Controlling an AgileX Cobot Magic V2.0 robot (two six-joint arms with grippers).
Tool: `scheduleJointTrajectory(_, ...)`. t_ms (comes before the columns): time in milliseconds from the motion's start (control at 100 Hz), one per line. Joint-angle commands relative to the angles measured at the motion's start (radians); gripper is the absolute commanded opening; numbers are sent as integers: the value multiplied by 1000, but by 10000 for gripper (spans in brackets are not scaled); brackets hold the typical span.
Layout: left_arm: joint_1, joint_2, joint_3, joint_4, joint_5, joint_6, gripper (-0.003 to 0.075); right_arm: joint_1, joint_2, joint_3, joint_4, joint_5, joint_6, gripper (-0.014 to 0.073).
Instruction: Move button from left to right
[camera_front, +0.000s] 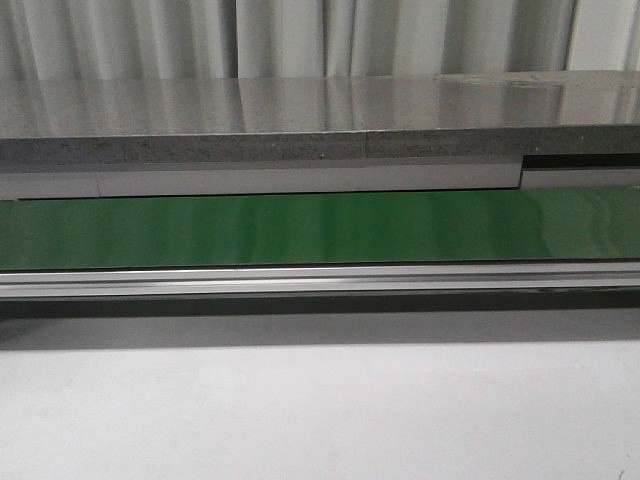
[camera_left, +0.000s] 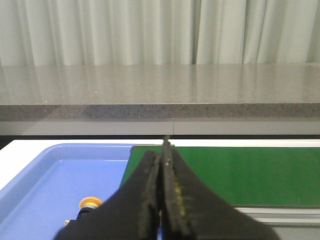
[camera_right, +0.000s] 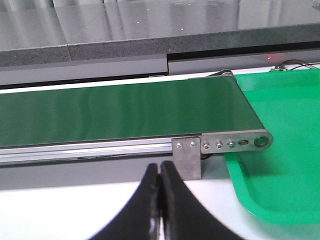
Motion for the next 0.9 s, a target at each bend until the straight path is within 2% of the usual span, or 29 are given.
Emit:
scheduleJointTrajectory(0, 2, -30, 60, -2, -70, -7, -20, -6, -20, -15, -1, -83, -3, -67)
scheduleJointTrajectory(350, 2, -30, 56, -15, -68, -7, -20, -6, -20, -15, -1, -83, -3, -67)
scheduleJointTrajectory(540, 2, -28, -16, -30, -47, -7, -20, -6, -20, -15, -1, -83, -3, -67)
scheduleJointTrajectory(730, 2, 38, -176, -115, 78, -7, -20, -6, -20, -15, -1, -83, -3, -67)
scheduleJointTrajectory(890, 2, 179, -355, -127, 252, -7, -20, -6, -20, -15, -1, -83, -3, -67)
